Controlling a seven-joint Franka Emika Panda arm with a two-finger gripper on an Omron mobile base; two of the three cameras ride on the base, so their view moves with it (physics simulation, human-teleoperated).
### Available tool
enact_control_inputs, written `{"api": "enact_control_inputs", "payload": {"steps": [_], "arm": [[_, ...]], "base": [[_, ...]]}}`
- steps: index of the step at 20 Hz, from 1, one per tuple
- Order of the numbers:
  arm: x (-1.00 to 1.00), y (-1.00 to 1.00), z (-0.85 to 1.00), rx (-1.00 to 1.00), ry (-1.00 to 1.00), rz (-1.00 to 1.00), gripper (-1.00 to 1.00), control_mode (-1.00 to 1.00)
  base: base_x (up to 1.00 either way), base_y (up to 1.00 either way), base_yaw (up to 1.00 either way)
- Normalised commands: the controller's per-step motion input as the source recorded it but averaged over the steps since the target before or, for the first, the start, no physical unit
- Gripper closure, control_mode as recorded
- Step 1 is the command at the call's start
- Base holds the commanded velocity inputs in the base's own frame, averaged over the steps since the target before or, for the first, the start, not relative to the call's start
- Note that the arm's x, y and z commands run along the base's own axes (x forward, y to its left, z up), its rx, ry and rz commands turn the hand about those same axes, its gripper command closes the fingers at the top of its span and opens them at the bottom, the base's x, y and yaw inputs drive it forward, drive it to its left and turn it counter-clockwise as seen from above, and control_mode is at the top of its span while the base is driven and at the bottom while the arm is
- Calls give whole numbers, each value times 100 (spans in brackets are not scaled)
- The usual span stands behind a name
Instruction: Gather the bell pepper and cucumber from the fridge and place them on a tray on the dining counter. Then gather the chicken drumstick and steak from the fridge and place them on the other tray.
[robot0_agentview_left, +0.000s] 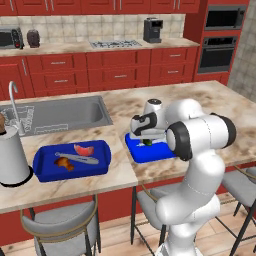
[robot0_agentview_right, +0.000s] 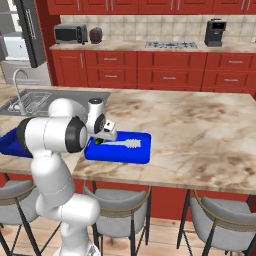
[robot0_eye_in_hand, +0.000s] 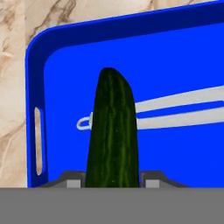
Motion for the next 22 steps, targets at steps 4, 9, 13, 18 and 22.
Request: {"api": "enact_control_inputs", "payload": {"steps": [4, 9, 13, 18, 22], "arm": [[-14, 0, -1, 0, 0, 0, -100, -100], [-22, 0, 13, -2, 0, 0, -100, -100], [-5, 0, 47, -8, 0, 0, -100, -100], [-14, 0, 73, -11, 0, 0, -100, -100], [-59, 0, 81, -4, 0, 0, -100, -100]], "base": [[0, 0, 0], [0, 0, 0], [0, 0, 0], [0, 0, 0], [0, 0, 0]]}}
